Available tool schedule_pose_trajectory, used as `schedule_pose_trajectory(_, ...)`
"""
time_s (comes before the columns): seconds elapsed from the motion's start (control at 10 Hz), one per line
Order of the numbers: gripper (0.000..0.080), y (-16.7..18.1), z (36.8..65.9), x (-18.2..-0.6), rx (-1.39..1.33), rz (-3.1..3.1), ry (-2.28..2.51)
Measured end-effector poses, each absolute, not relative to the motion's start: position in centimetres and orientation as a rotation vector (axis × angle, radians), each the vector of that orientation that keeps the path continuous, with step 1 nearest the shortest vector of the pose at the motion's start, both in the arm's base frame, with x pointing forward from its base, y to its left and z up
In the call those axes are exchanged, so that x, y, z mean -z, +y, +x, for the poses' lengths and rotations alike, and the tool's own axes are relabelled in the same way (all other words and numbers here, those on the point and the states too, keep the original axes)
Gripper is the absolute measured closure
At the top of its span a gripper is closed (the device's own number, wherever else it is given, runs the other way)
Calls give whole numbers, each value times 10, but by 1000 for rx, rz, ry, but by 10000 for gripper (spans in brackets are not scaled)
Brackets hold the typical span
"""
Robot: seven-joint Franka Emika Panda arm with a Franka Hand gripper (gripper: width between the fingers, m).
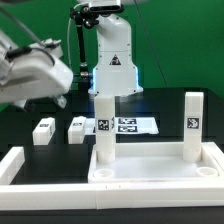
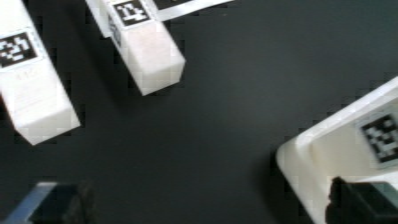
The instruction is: Assemble desk
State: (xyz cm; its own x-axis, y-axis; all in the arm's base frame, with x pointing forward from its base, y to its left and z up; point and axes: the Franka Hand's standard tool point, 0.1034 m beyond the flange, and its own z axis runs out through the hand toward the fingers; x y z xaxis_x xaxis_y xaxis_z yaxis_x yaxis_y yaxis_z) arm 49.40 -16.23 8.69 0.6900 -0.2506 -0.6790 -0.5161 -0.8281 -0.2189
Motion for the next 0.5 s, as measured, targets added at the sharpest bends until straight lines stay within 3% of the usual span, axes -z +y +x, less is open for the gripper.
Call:
schedule_pose_trajectory(0.2,150,-164,463,-77,-1085,-2430,592)
schedule_pose_trajectory(0.5,150,-164,458,-74,-1064,-2442,607)
